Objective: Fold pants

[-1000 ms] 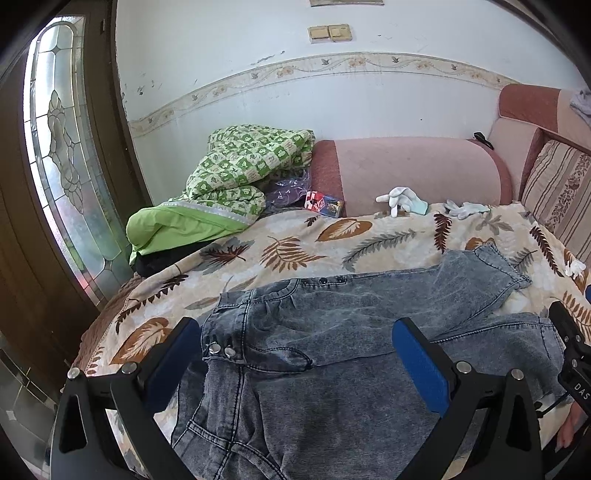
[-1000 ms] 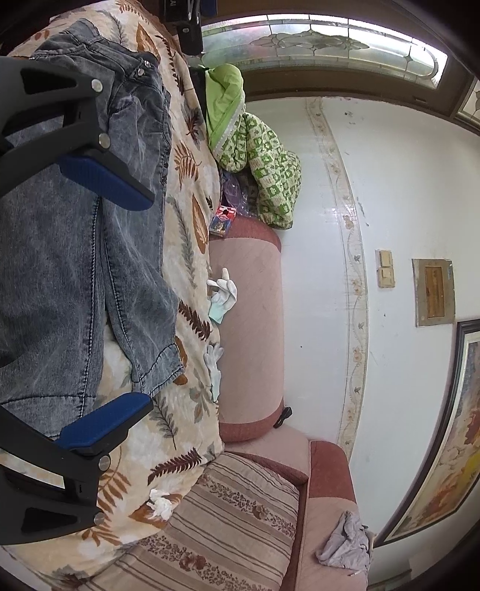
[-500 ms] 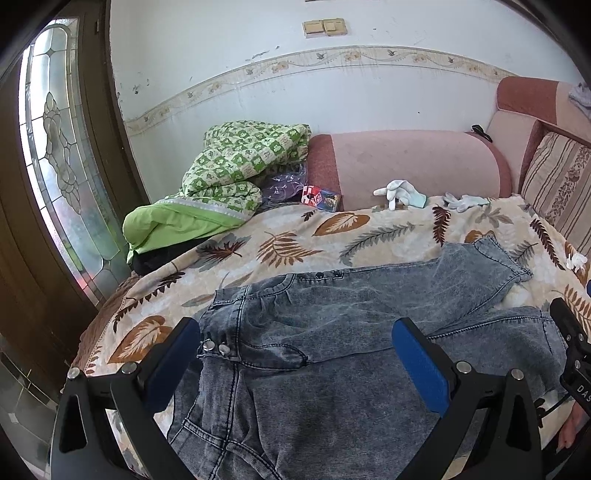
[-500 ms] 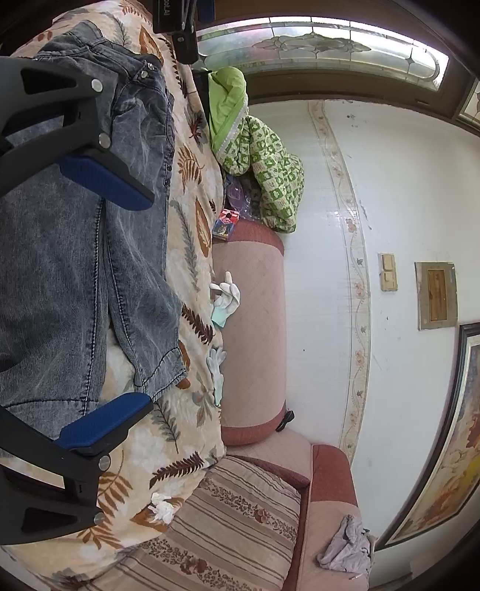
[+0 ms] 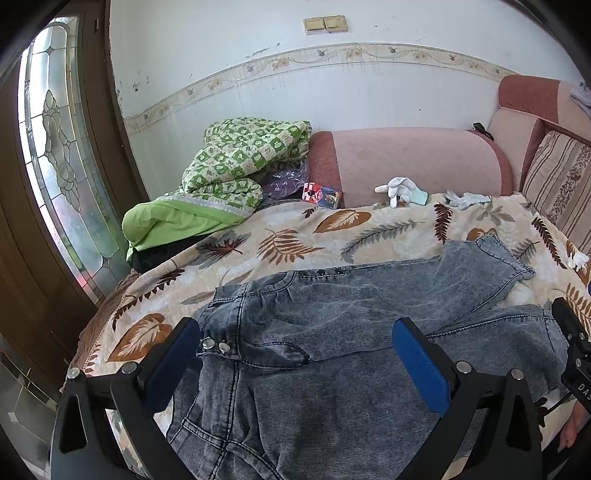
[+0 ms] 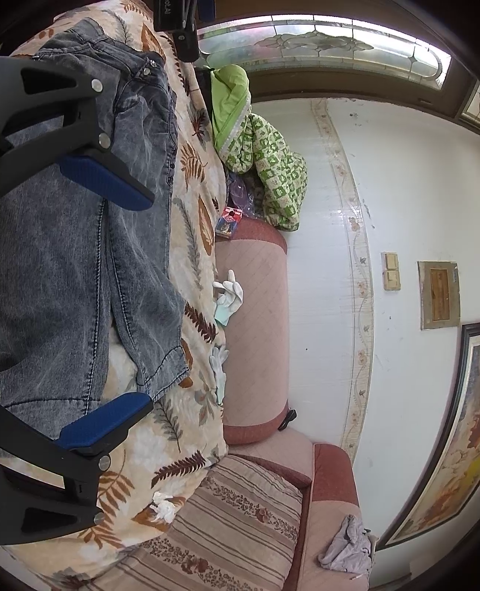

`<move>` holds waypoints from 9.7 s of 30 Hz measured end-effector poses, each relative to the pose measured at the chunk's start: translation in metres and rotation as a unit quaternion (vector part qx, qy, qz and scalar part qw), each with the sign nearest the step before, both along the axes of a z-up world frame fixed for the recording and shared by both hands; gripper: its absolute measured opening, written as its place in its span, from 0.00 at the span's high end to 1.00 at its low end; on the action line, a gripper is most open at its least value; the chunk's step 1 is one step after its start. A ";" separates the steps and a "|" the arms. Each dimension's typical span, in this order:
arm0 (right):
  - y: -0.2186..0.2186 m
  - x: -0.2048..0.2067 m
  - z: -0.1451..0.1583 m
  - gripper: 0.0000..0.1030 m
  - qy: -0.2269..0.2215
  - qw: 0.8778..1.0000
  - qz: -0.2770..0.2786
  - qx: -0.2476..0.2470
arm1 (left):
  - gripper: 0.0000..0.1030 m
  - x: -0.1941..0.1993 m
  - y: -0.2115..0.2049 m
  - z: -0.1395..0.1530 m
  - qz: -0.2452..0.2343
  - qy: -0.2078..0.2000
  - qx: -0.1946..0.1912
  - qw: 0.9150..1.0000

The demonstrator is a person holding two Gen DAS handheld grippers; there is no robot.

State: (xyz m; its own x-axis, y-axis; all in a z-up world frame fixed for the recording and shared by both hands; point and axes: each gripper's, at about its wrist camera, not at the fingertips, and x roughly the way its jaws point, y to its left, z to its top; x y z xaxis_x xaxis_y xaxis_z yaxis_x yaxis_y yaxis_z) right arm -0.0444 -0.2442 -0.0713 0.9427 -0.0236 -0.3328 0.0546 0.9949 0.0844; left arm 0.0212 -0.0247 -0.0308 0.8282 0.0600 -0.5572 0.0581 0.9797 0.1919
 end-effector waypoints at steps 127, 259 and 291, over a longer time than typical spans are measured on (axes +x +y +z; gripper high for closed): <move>-0.152 0.016 -0.098 0.82 0.301 0.936 0.020 0.183 | 0.42 0.245 0.197 -0.086 0.048 0.281 -0.309 0.907; 0.016 0.160 -0.094 0.92 0.468 0.844 0.214 0.152 | 0.94 0.010 0.141 -0.137 -0.092 0.145 -0.113 0.979; 0.075 0.204 -0.108 0.62 0.445 0.829 0.338 0.022 | 0.96 0.000 0.144 -0.123 -0.083 0.178 -0.123 0.973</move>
State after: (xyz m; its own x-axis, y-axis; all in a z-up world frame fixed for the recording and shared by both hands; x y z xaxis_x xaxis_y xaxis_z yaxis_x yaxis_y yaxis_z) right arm 0.1597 -0.1688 -0.1793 0.1160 0.4402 -0.8904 -0.4547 0.8205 0.3464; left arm 0.0216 0.1189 -0.1538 0.5677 -0.2291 -0.7907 0.2392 0.9650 -0.1078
